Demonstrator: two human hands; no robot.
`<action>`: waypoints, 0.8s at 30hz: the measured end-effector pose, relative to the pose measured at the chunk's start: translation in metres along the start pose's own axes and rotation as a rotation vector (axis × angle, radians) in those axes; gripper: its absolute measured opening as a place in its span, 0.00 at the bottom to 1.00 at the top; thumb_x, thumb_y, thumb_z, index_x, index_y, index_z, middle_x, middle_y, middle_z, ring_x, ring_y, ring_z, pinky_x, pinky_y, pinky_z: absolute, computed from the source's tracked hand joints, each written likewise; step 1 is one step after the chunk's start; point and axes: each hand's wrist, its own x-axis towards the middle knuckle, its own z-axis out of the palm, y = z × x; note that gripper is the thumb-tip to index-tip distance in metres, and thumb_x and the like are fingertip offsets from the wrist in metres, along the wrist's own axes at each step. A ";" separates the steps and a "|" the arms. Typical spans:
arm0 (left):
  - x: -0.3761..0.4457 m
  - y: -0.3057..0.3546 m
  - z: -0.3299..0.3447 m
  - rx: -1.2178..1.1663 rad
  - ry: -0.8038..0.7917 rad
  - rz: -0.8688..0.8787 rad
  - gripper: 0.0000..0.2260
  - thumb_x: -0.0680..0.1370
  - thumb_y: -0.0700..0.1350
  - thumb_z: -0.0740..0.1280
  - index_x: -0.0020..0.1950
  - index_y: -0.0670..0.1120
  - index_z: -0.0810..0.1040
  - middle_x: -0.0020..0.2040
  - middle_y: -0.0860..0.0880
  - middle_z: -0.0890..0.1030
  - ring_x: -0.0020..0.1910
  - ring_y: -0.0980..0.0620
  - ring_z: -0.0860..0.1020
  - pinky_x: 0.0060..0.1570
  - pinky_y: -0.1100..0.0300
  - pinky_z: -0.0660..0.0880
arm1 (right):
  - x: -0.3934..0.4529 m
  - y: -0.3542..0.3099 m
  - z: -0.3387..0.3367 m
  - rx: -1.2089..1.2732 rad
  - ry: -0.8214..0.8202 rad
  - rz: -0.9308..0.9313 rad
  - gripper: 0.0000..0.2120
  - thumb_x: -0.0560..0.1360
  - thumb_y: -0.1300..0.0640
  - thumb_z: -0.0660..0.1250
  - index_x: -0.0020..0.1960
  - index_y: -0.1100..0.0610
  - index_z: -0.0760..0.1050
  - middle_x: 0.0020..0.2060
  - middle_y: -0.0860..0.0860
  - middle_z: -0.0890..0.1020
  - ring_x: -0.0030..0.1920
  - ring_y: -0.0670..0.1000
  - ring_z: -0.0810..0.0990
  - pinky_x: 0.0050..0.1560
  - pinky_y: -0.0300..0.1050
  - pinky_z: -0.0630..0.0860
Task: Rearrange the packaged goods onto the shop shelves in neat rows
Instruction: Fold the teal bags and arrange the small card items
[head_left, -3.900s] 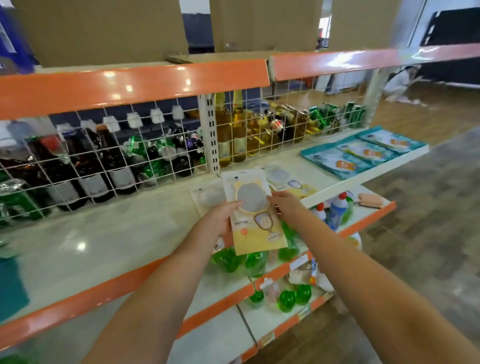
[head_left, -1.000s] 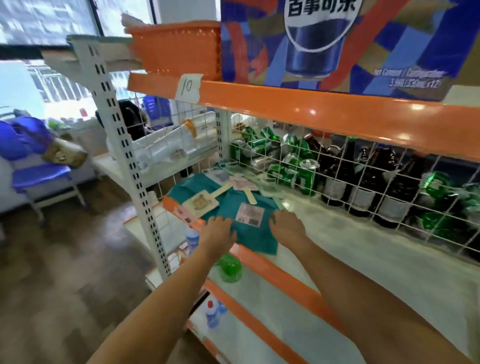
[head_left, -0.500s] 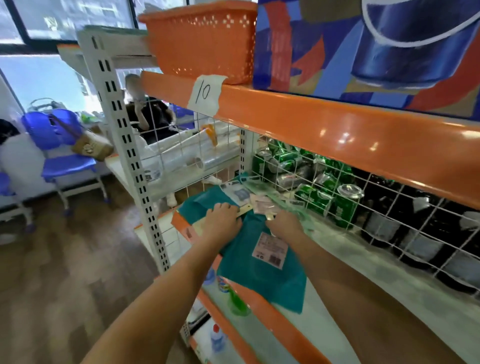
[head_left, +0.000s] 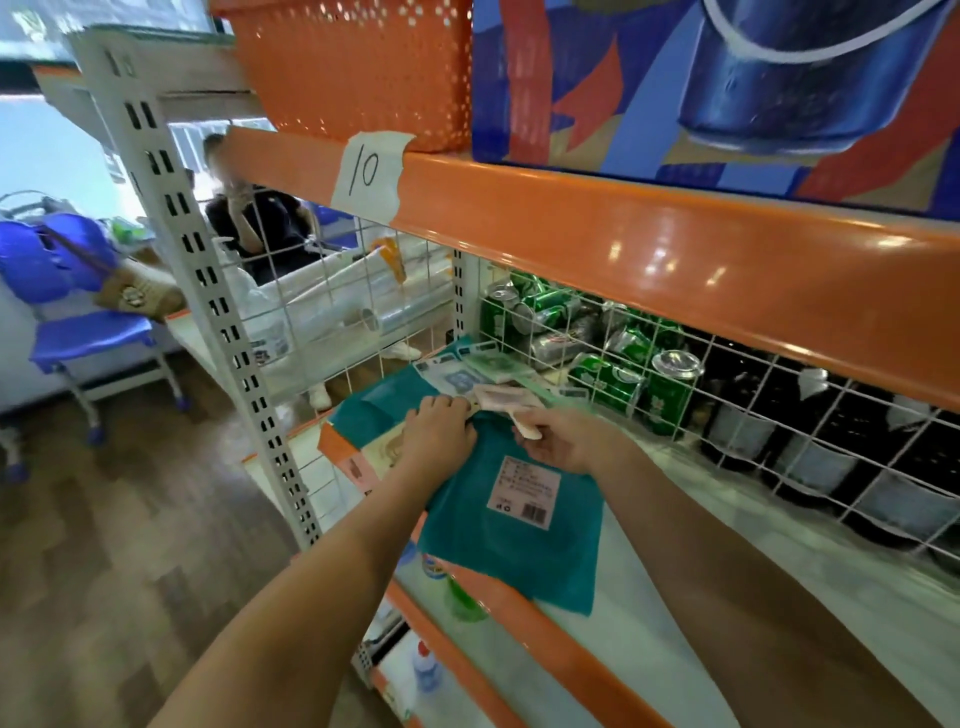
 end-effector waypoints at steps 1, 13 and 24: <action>-0.001 0.000 0.000 -0.008 -0.004 0.003 0.17 0.79 0.49 0.57 0.67 0.46 0.70 0.66 0.45 0.72 0.66 0.44 0.68 0.64 0.49 0.64 | -0.004 0.002 -0.001 0.036 -0.015 0.003 0.02 0.77 0.64 0.65 0.47 0.63 0.73 0.38 0.56 0.77 0.33 0.49 0.78 0.25 0.36 0.77; -0.034 -0.003 -0.008 -0.028 0.022 0.200 0.18 0.80 0.49 0.57 0.67 0.44 0.70 0.66 0.44 0.72 0.65 0.43 0.68 0.62 0.49 0.66 | -0.059 0.050 0.007 0.118 0.119 -0.191 0.06 0.78 0.68 0.61 0.43 0.63 0.72 0.33 0.56 0.81 0.26 0.47 0.82 0.27 0.39 0.79; -0.114 0.017 0.005 -0.119 -0.040 0.471 0.16 0.80 0.48 0.58 0.65 0.45 0.70 0.63 0.44 0.74 0.63 0.44 0.70 0.59 0.51 0.70 | -0.137 0.141 0.016 0.171 0.445 -0.397 0.07 0.77 0.69 0.63 0.42 0.61 0.72 0.35 0.58 0.78 0.27 0.47 0.80 0.32 0.41 0.77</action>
